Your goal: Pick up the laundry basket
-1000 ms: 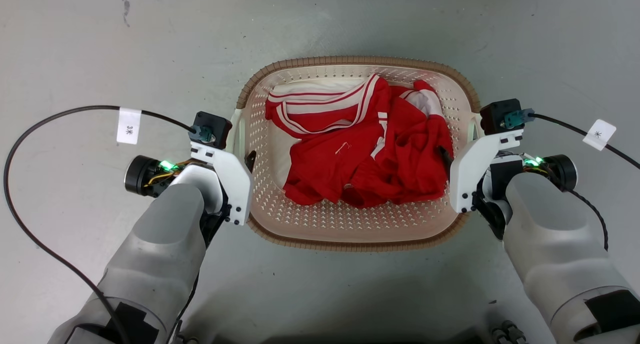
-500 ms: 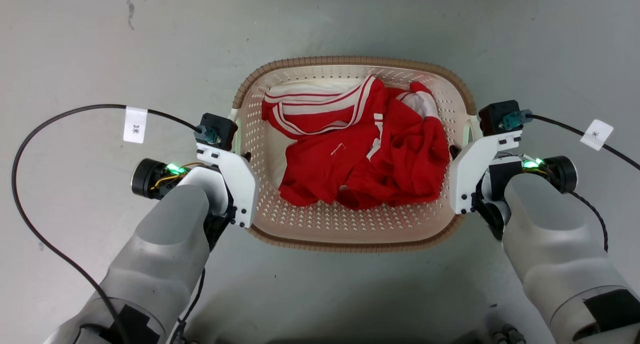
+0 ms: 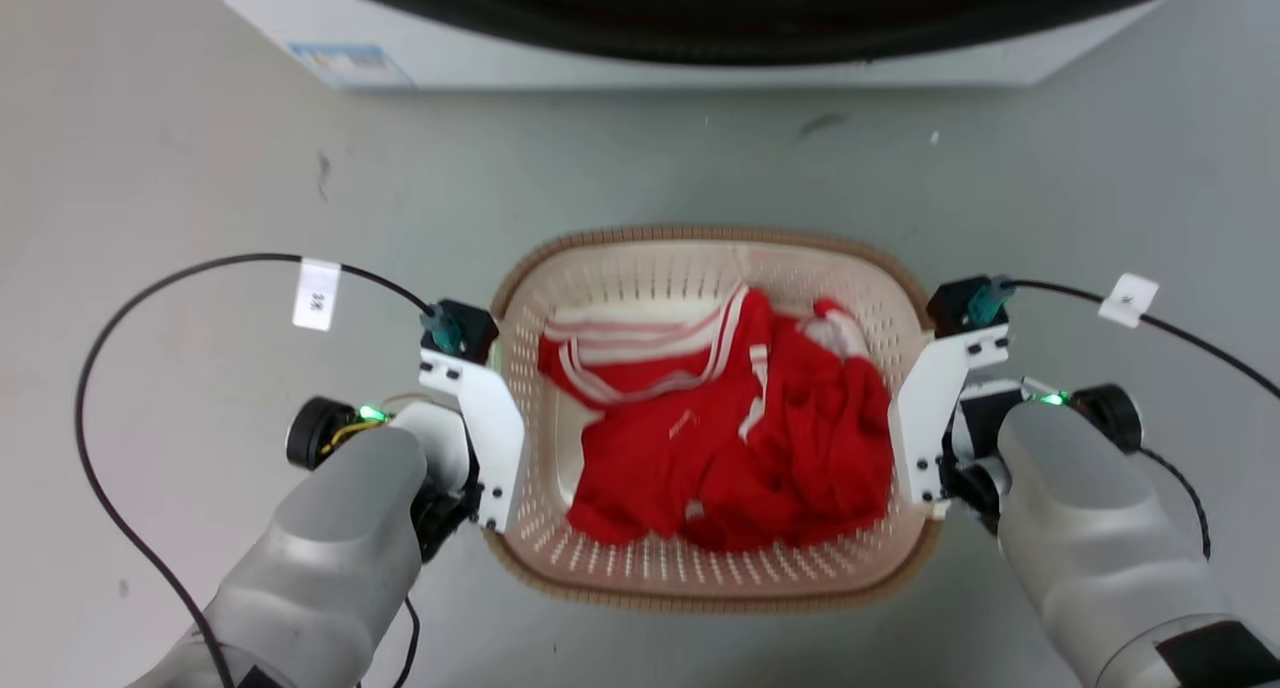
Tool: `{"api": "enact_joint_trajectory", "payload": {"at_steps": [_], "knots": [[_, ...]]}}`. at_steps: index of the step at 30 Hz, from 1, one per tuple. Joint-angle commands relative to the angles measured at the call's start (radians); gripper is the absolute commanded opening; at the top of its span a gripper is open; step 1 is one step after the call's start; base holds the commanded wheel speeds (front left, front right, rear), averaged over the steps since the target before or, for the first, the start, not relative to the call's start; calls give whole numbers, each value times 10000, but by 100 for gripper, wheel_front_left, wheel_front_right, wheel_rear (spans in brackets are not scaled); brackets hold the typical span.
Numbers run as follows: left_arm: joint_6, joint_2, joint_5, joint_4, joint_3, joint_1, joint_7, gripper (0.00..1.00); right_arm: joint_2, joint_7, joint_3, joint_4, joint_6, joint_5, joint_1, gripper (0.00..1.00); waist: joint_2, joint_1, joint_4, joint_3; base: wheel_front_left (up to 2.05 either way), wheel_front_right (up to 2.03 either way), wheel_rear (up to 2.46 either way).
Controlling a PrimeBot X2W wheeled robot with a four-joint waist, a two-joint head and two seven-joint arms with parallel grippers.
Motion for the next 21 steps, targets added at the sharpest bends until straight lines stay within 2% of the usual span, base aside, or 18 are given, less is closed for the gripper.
{"api": "enact_joint_trajectory", "payload": {"at_steps": [1, 6, 7, 10, 21], "knots": [[-26, 169, -88, -134, -220, 146, 247, 0, -65, 238, 154, 32, -3, -94, 217, 0, 0, 0, -39, -956, 0, 0, 0], [-26, 552, -835, -607, -896, 480, 1024, 0, -86, 1082, 466, 40, -3, -139, 564, 0, 0, 0, -59, -2294, 0, 0, 0], [-26, 743, -1201, -811, -1254, 703, 1266, 0, -109, 1538, 604, 51, -6, -23, 825, 0, 0, 0, -63, -3067, 0, 0, 0], [-26, 842, -1637, -869, -1398, 946, 1308, 0, -114, 1837, 712, 55, -5, 80, 1059, 0, 0, 0, -32, -3833, 0, 0, 0], [-26, 1186, -2555, -1088, -2298, 1611, 2056, 0, -131, 2654, 1411, -260, -5, 981, 2034, 0, 0, 0, 6, -5416, 0, 0, 0]]}}
